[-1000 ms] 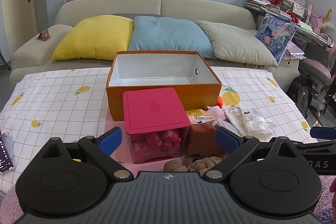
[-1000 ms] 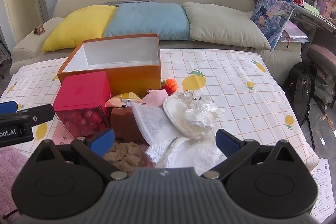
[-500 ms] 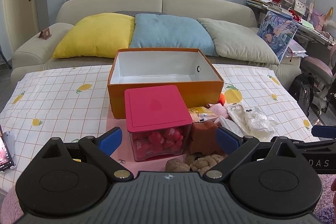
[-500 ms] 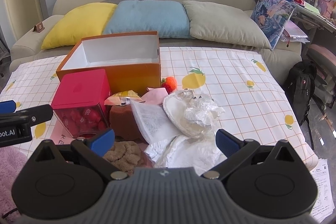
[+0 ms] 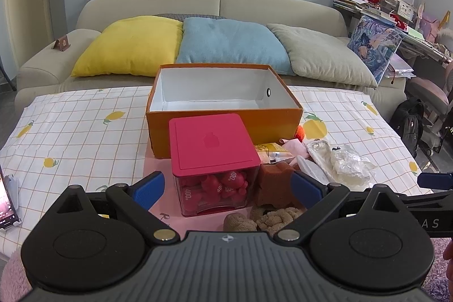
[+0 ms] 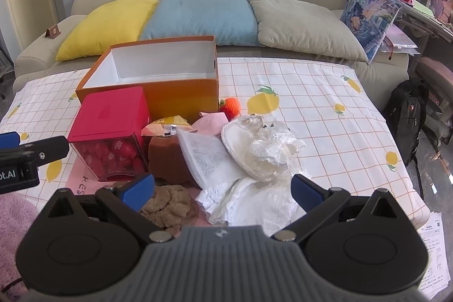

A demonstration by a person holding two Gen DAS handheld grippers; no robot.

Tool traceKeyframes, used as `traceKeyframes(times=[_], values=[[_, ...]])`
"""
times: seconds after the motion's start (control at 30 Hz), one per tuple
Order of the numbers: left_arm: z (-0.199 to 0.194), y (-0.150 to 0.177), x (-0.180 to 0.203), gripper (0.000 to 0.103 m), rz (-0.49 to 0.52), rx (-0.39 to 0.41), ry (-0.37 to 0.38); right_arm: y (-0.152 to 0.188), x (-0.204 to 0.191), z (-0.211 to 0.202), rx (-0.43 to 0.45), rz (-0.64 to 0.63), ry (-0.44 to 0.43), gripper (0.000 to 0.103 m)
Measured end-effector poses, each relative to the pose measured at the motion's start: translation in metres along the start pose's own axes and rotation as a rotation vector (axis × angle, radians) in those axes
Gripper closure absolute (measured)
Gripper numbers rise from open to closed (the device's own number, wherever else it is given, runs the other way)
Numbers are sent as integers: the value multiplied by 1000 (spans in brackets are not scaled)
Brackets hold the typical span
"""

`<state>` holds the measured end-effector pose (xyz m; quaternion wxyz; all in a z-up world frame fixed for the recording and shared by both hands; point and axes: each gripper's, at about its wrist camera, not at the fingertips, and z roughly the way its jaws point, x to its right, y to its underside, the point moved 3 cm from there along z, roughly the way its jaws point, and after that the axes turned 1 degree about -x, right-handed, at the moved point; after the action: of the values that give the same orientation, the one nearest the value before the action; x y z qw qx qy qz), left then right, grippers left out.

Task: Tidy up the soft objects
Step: 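Move both tools toward the brown knotted plush toy on the bed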

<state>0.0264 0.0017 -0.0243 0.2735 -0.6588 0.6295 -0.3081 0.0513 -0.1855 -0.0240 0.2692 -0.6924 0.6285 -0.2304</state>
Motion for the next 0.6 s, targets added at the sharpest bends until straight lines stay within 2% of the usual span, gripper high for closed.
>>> traceKeyframes(times=[0.6], values=[[0,0,-2,0,-5,-2,-2,2,-4,3,-20,-10,-5,3]])
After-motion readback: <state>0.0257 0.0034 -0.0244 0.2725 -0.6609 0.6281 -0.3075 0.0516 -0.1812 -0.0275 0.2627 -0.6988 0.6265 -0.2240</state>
